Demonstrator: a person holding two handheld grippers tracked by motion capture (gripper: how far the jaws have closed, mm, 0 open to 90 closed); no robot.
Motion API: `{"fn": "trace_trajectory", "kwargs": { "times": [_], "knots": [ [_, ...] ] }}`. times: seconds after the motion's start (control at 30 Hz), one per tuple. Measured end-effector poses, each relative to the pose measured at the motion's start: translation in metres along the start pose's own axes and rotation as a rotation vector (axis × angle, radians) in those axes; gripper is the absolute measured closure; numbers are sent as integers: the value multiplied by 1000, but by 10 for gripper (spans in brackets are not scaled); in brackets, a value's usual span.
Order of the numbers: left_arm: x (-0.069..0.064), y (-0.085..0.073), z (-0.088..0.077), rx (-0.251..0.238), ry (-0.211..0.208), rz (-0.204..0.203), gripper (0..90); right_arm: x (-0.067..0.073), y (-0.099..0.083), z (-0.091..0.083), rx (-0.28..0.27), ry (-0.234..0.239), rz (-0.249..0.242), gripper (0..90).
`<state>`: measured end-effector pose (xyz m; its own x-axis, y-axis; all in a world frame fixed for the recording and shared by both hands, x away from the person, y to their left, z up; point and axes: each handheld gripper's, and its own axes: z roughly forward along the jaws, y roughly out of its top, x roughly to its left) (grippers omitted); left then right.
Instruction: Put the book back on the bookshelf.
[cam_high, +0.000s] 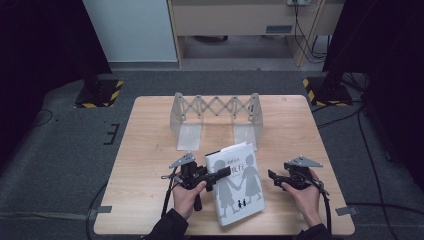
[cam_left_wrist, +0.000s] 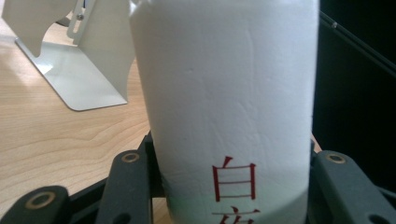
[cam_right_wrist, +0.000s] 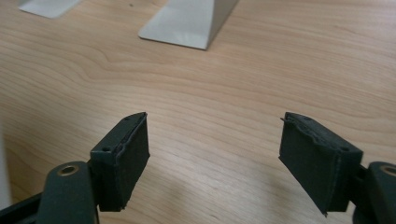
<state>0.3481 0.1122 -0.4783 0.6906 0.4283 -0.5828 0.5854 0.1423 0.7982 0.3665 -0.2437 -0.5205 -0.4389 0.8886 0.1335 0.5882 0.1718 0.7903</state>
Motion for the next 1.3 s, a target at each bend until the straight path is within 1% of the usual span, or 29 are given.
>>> {"fn": "trace_trajectory", "kwargs": {
  "times": [0.1, 0.2, 0.23, 0.3, 0.43, 0.53, 0.63, 0.7, 0.83, 1.0, 1.07, 1.2, 1.3],
  "knots": [
    [-5, 2, 0, 0, -7, 13, 509, -4, -2, 1, 29, -26, -9, 230],
    [-11, 5, -1, 3, -13, 39, 515, -9, -3, 1, 57, -43, -8, 228],
    [-12, 6, -1, 3, -13, 42, 516, -10, -4, 2, 61, -52, -11, 227],
    [-14, 6, -2, 1, -13, 42, 518, -12, -5, 2, 67, -61, -13, 226],
    [-14, 8, -4, -10, -11, 28, 520, -13, -5, 3, 77, -74, -19, 211],
    [-14, 11, -7, -15, -4, 31, 520, -15, -6, 3, 93, -85, -15, 197],
    [-14, 15, -11, -20, 9, 37, 520, -18, -7, 4, 104, -98, -15, 189],
    [-15, 18, -14, -19, 21, 47, 520, -19, -8, 4, 111, -103, -14, 185],
    [-18, 25, -21, -17, 51, 77, 520, -19, -9, 6, 125, -112, -28, 176],
    [-19, 32, -28, -11, 83, 106, 519, -19, -10, 7, 122, -129, -38, 165],
    [-20, 34, -31, -14, 98, 116, 519, -20, -10, 8, 124, -133, -58, 148],
    [-21, 39, -37, -22, 130, 136, 518, -20, -12, 9, 112, -145, -49, 110],
    [-21, 42, -41, -28, 155, 146, 518, -20, -12, 10, 112, -147, -50, 101]
  ]
}}
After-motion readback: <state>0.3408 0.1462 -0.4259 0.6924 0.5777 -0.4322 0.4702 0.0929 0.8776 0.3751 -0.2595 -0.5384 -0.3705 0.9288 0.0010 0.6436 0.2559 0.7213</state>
